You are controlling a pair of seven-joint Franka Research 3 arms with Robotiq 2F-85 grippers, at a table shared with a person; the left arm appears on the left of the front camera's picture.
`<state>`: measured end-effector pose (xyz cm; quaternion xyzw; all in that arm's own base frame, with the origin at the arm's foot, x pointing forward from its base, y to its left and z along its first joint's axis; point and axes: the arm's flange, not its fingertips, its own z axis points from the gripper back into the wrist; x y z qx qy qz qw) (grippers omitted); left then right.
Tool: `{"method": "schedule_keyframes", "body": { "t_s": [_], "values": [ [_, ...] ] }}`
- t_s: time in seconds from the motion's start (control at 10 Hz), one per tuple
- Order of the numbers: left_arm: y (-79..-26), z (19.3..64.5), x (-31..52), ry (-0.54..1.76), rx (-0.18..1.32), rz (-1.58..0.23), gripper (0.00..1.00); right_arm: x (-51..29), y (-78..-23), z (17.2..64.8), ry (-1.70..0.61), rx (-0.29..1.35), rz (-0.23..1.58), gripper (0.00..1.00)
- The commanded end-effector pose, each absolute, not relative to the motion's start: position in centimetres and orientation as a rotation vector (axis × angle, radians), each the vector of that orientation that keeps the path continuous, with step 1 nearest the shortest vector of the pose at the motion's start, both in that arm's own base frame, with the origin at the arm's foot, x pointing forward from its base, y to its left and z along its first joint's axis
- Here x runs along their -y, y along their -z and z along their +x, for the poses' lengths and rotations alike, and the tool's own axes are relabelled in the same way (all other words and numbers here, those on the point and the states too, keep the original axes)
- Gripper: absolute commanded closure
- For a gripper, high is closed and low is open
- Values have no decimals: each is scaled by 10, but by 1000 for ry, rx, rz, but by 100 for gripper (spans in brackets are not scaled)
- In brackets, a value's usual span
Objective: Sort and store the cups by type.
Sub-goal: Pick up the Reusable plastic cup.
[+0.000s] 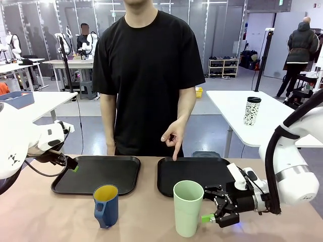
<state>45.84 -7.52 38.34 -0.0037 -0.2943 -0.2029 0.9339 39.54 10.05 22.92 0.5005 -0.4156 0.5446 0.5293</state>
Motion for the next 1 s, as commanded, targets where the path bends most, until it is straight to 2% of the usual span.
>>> {"method": "schedule_keyframes", "body": {
  "t_s": [0.0,0.9],
  "values": [
    [-384,459,75,416,604,-6,0,-111,-204,390,-1313,1034,1218,0],
    [-384,459,75,416,604,-6,0,-143,-191,395,-1341,1005,1254,0]
  ]
}}
